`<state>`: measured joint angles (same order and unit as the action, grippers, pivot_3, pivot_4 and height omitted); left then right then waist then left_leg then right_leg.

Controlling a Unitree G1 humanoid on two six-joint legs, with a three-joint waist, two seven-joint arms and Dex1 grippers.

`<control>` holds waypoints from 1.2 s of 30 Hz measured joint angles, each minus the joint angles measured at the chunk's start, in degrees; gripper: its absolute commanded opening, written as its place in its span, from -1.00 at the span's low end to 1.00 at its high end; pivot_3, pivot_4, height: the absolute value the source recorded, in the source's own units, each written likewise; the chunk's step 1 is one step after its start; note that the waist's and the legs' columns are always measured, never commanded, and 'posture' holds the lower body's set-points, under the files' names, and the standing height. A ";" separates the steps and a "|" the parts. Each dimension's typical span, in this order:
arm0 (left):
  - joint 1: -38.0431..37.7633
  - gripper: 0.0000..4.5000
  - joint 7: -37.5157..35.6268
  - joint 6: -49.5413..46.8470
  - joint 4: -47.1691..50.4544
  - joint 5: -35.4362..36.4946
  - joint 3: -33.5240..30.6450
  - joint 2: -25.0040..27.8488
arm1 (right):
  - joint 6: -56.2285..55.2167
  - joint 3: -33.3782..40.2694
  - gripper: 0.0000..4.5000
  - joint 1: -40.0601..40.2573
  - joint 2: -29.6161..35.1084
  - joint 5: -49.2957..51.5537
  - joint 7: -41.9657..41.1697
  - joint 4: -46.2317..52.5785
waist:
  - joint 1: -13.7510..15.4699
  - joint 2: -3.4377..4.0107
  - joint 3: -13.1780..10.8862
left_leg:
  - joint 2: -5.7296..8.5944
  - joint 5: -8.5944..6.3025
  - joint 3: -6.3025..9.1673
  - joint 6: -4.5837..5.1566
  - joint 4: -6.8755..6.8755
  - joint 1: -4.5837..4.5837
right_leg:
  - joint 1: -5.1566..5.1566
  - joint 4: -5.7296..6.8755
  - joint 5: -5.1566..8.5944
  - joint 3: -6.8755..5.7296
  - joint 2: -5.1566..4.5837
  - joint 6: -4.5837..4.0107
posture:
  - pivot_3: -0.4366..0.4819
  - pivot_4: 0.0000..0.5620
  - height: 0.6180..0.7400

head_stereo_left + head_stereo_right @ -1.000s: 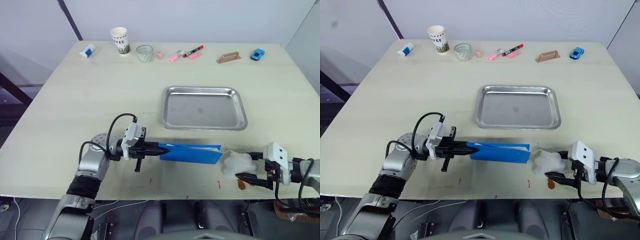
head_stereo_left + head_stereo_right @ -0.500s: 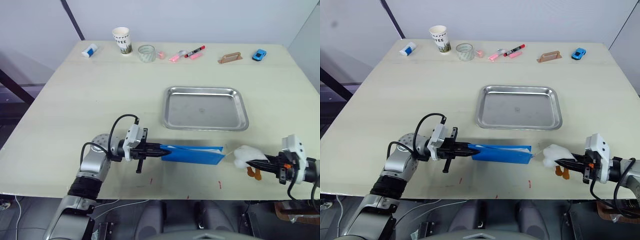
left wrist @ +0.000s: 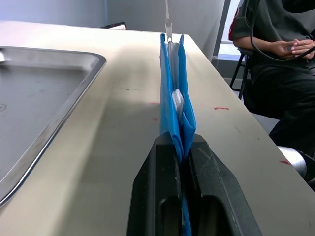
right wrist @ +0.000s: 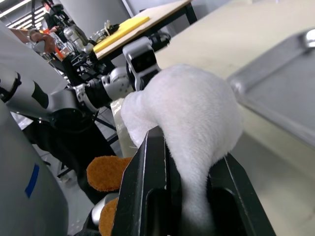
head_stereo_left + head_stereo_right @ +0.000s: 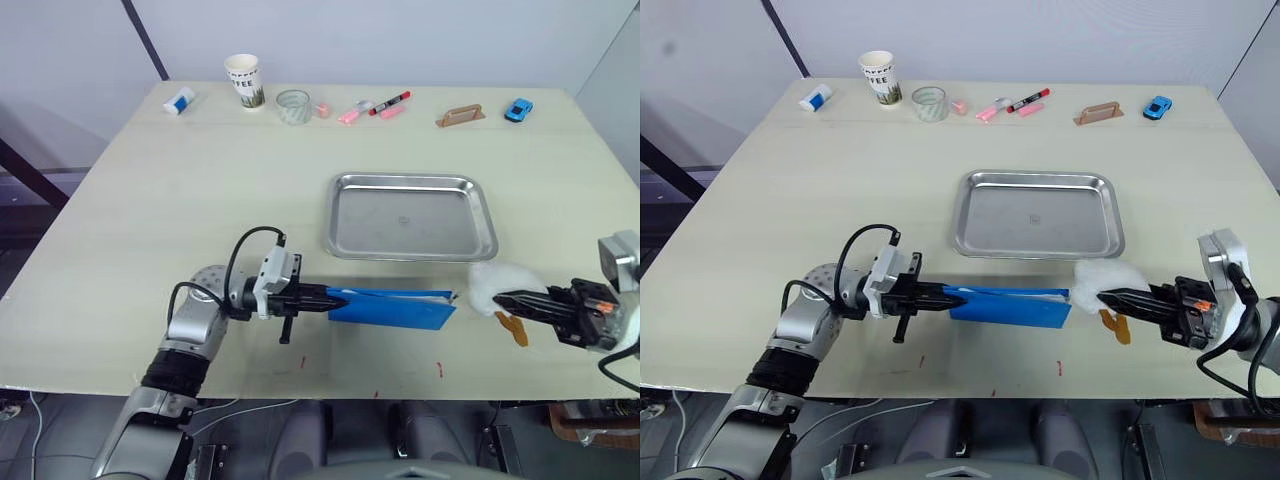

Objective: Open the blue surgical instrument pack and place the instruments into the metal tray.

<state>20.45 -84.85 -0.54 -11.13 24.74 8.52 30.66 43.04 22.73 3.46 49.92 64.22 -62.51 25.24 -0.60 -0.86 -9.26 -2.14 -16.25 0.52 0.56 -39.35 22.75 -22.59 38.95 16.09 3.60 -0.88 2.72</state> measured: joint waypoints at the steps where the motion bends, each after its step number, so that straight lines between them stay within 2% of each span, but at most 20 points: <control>1: 0.01 -1.00 0.07 -0.14 0.22 -0.02 0.14 -0.02 | 0.33 -1.13 -0.98 -2.07 -0.12 -0.02 0.98 0.98 | -0.11 0.00 0.00 | 0.00 0.00 0.03 0.00 0.00 -0.01 | -0.01 0.02 0.00 0.02 0.00 0.00 | -0.05 -0.47 1.00; 6: 0.11 -1.00 0.16 -0.41 1.13 -0.35 1.00 -0.28 | 1.00 -9.65 -0.98 -11.59 -1.56 -1.68 4.58 4.21 | -0.19 0.00 0.00 | -0.03 0.00 0.04 0.00 0.01 0.02 | -0.06 0.01 0.00 0.00 0.04 -0.01 | -0.05 -0.47 1.00; 10: 0.40 -1.00 0.37 -0.79 1.22 -0.48 1.06 -0.56 | 1.29 -18.66 -0.98 -20.22 -3.24 -7.81 6.06 4.78 | -0.16 0.01 0.00 | -0.03 0.00 0.07 0.00 0.01 0.06 | -0.10 0.00 0.00 0.00 0.01 0.00 | -0.05 -0.47 1.00; 15: 0.63 -1.00 0.96 -1.13 1.28 -1.04 1.10 -0.95 | 0.58 -27.35 -0.98 -26.81 -5.64 -14.92 5.39 4.61 | -0.07 0.01 0.00 | -0.02 0.00 0.09 0.00 0.01 0.10 | -0.11 -0.03 0.00 -0.04 -0.01 -0.01 | -0.05 -0.47 1.00; 26: 0.12 -1.00 1.72 -1.23 1.54 -1.12 0.91 -1.47 | -4.53 -37.14 -0.98 -32.70 -10.42 -26.61 2.38 3.30 | -0.04 0.02 -0.01 | -0.01 0.00 0.12 0.00 0.01 0.09 | -0.11 -0.02 0.00 -0.07 -0.03 -0.01 | -0.05 -0.47 1.00; 36: 0.03 -1.00 3.12 -1.48 1.54 -1.11 0.89 -2.34 | -12.37 -42.78 -0.98 -34.23 -8.13 -37.54 -1.45 6.27 | -0.01 0.02 -0.01 | 0.00 0.00 0.15 0.00 0.00 0.09 | -0.11 -0.02 0.00 -0.10 -0.05 -0.01 | -0.05 -0.47 1.00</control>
<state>20.48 -81.74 -2.02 -9.59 23.63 9.41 28.32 30.67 -20.05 -30.77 41.79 26.68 -63.95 31.51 -0.61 -0.84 -9.27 -2.14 -16.25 0.68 0.56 -39.35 22.84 -22.70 38.94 16.09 3.50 -0.93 2.71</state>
